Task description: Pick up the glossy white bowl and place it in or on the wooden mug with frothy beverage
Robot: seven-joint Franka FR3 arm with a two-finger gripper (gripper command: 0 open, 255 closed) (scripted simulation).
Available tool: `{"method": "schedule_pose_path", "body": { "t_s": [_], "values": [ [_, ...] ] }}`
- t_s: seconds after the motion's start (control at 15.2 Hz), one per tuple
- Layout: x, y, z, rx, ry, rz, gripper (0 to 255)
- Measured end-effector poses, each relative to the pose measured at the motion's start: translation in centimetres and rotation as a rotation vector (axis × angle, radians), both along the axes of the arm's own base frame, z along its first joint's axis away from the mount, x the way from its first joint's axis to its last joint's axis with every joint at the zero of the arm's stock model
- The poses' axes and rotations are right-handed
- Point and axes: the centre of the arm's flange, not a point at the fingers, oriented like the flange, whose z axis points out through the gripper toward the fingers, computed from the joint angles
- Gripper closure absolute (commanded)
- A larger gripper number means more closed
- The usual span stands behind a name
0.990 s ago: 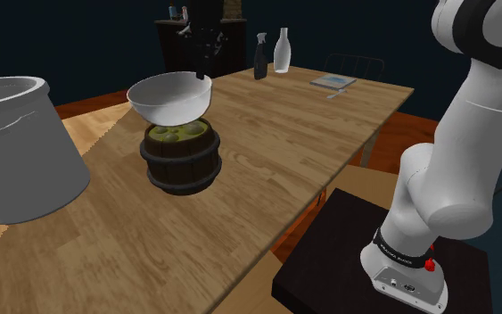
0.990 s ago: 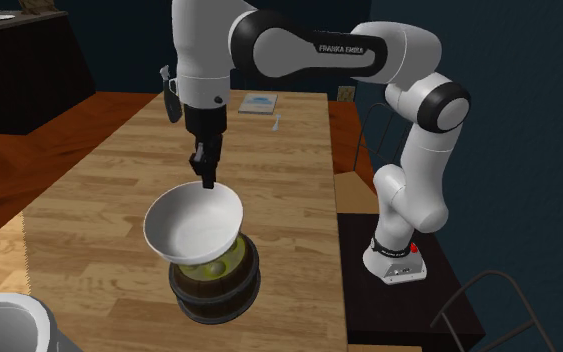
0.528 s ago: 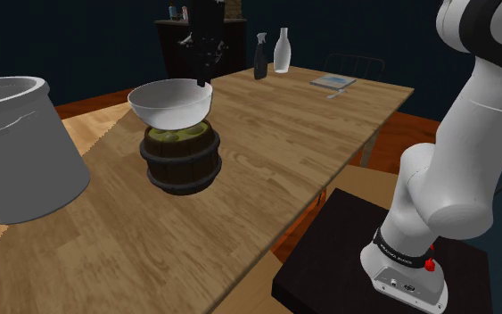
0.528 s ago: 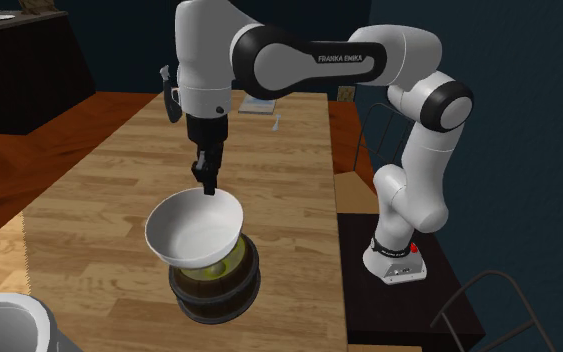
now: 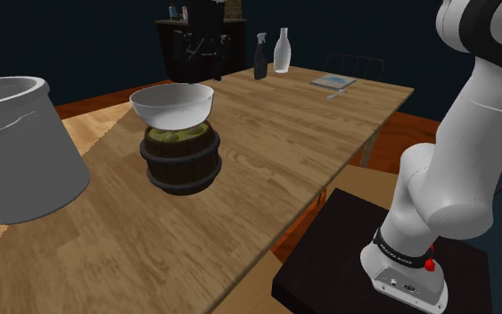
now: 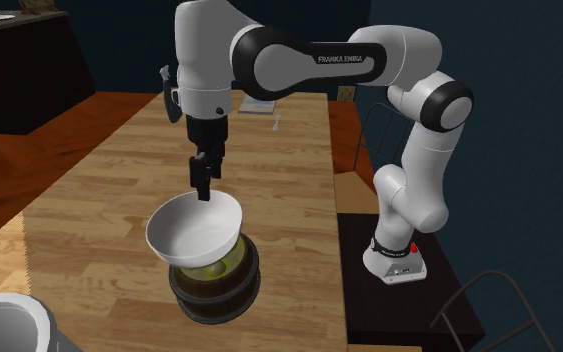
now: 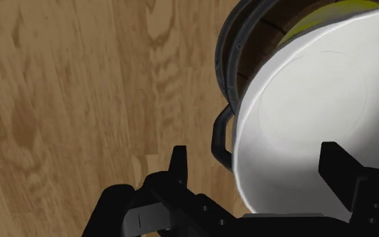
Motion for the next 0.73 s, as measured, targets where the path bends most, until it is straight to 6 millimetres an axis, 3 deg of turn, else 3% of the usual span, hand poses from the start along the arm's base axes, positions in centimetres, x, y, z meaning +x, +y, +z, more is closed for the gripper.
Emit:
{"method": "schedule_pose_path", "body": {
  "t_s": [0.2,0.46,0.73],
  "values": [
    [0.1,-0.1,0.5,0.000,0.000,0.000,0],
    [-0.5,-0.6,4.4,0.000,0.000,0.000,0],
    [-0.4,-0.7,4.9,0.000,0.000,0.000,0]
  ]
}}
